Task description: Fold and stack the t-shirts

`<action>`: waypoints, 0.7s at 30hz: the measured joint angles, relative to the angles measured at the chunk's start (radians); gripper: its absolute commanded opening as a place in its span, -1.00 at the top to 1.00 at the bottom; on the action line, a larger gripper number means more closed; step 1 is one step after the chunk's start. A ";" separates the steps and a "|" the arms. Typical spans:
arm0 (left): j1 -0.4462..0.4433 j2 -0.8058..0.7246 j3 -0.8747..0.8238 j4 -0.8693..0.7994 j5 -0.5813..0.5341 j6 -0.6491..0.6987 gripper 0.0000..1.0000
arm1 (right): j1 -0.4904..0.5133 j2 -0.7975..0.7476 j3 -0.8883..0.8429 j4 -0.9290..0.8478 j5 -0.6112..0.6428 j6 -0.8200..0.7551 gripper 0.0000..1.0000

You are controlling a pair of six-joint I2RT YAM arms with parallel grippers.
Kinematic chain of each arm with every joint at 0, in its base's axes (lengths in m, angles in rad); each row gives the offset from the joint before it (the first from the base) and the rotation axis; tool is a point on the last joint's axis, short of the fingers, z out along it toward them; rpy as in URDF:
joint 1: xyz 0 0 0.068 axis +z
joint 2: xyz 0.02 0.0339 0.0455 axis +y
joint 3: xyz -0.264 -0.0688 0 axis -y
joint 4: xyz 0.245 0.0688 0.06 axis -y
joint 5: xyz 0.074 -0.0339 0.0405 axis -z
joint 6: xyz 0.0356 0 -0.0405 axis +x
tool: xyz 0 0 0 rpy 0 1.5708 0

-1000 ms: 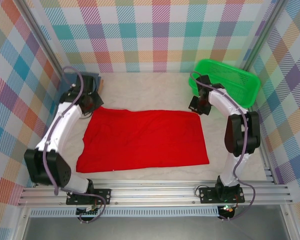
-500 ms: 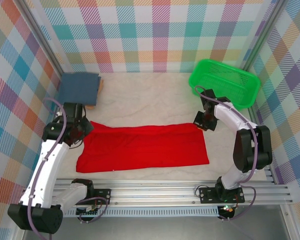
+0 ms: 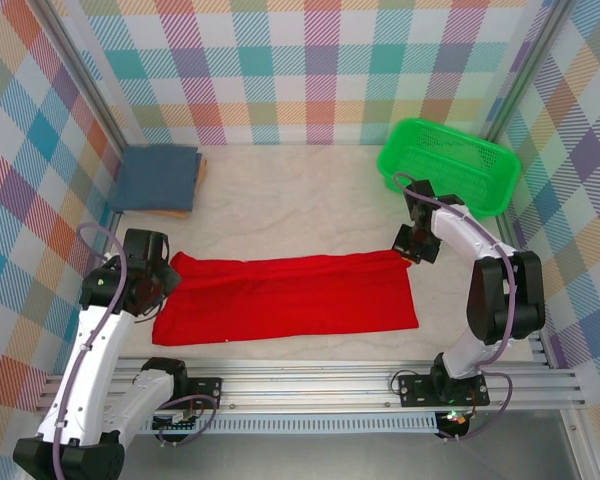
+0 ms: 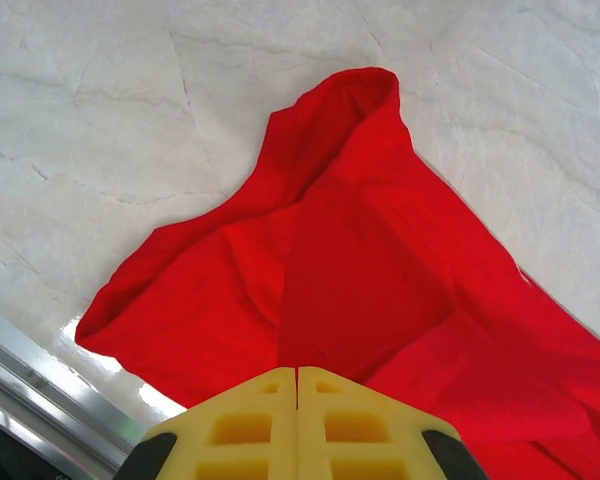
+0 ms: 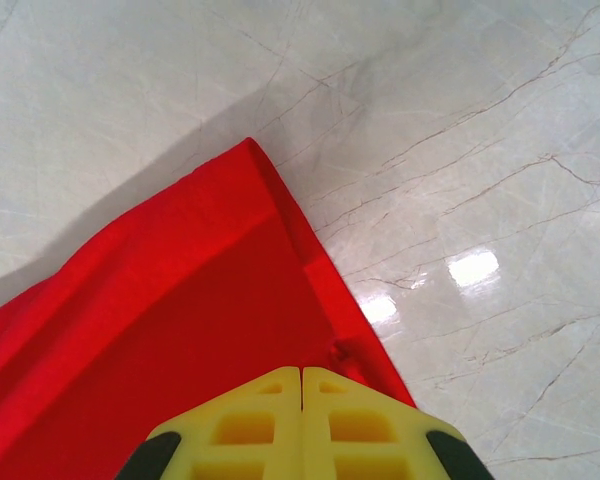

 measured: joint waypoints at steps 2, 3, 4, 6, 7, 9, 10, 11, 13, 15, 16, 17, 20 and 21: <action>0.000 -0.005 -0.024 -0.001 0.002 -0.010 1.00 | 0.000 0.000 0.000 0.000 -0.001 -0.004 1.00; 0.000 -0.005 -0.035 -0.001 0.004 -0.014 1.00 | 0.002 0.000 0.000 0.000 -0.001 -0.006 1.00; 0.000 -0.006 -0.047 -0.005 0.006 -0.020 1.00 | 0.004 0.000 0.000 -0.001 0.000 -0.007 1.00; -0.002 -0.008 -0.061 -0.017 0.005 -0.029 1.00 | 0.009 -0.003 -0.008 -0.001 0.000 -0.010 1.00; -0.004 -0.013 -0.067 -0.019 0.005 -0.032 1.00 | 0.009 -0.006 -0.017 -0.002 0.000 -0.010 1.00; -0.006 -0.019 -0.070 -0.024 0.004 -0.035 1.00 | 0.011 -0.012 -0.037 -0.009 0.000 -0.011 1.00; -0.006 -0.023 -0.073 -0.024 0.003 -0.035 1.00 | 0.011 -0.013 -0.046 -0.013 0.000 -0.011 1.00; -0.006 -0.026 -0.076 -0.025 0.003 -0.036 1.00 | 0.012 -0.013 -0.051 -0.018 0.000 -0.011 1.00; -0.007 -0.027 -0.083 -0.028 0.003 -0.040 1.00 | 0.014 -0.013 -0.058 -0.024 0.000 -0.011 1.00; -0.008 -0.027 -0.090 -0.040 -0.002 -0.048 1.00 | 0.014 -0.014 -0.061 -0.027 0.001 -0.014 1.00; -0.009 -0.029 -0.094 -0.043 -0.004 -0.051 1.00 | 0.014 -0.014 -0.062 -0.028 0.001 -0.015 1.00; -0.011 -0.031 -0.098 -0.045 -0.005 -0.055 1.00 | 0.014 -0.014 -0.062 -0.030 0.002 -0.017 1.00; -0.013 -0.039 -0.102 -0.050 -0.012 -0.061 1.00 | 0.014 -0.014 -0.062 -0.034 0.006 -0.018 1.00; -0.013 -0.044 -0.106 -0.051 -0.015 -0.065 1.00 | 0.014 -0.014 -0.062 -0.034 0.010 -0.018 1.00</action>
